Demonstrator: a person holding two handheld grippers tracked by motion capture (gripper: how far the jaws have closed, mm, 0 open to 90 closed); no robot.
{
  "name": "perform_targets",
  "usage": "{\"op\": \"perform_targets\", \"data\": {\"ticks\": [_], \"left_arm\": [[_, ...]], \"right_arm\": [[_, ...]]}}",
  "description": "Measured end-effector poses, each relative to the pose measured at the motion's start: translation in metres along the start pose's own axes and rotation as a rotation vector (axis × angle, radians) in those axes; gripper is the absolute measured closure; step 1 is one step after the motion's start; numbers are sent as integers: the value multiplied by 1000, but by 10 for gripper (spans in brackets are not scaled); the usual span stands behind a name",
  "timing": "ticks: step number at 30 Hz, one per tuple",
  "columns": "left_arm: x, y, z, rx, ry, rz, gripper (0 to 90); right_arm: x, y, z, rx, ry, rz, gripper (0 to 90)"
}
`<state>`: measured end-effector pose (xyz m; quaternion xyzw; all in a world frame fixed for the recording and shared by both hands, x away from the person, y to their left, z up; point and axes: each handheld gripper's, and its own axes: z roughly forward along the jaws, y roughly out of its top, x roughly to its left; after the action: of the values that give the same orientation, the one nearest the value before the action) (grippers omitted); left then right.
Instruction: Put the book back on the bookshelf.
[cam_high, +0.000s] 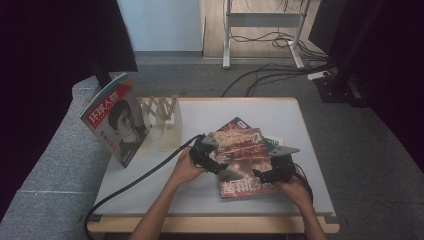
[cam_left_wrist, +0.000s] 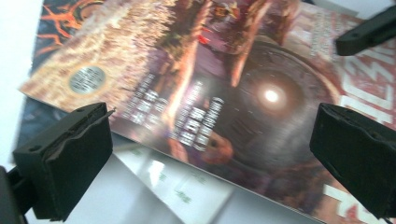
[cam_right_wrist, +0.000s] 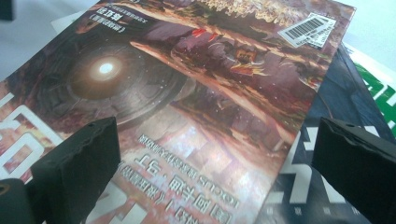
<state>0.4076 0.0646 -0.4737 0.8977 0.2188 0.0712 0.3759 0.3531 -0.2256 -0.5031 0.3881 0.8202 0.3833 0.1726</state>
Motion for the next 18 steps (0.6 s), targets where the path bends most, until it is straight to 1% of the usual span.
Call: {"op": "perform_targets", "data": {"ticks": [2, 3, 4, 7, 9, 10, 11, 12, 13, 14, 16, 17, 18], "left_arm": [[2, 3, 0, 6, -6, 8, 0], [7, 9, 2, 10, -9, 16, 0], [9, 11, 3, 8, -10, 21, 0], [16, 17, 8, 28, -30, 15, 0], [21, 20, 11, 18, -26, 11, 0], [21, 20, 11, 18, -26, 11, 0], [24, 21, 14, 23, -17, 11, 0], [28, 22, 18, 24, 1, 18, 0], [31, 23, 20, 26, 3, 17, 0], [32, 23, 23, 20, 4, 15, 5], [36, 23, 27, -6, 11, 24, 40], [39, 23, 28, -17, 14, 18, 47], [42, 23, 30, -27, 8, 8, 58]], "right_arm": [[1, -1, -1, -2, -1, -2, 7], [2, -2, -4, -6, 1, -2, 7], [3, -3, -6, -8, 2, -2, 7], [6, -7, -10, -9, 3, -6, 7], [7, -10, -12, -11, 5, -7, 7], [7, -10, -12, -11, 5, -7, 7], [9, -14, -16, -16, 3, -4, 7], [9, -15, -17, -16, 4, -2, 7], [10, -17, -18, -20, 4, 0, 7], [11, -18, -20, -21, 4, -1, 8], [12, -21, -23, -22, 2, -1, 7], [13, -22, -24, -25, 2, -1, 8], [14, -23, -25, -28, 4, -2, 7]]}}
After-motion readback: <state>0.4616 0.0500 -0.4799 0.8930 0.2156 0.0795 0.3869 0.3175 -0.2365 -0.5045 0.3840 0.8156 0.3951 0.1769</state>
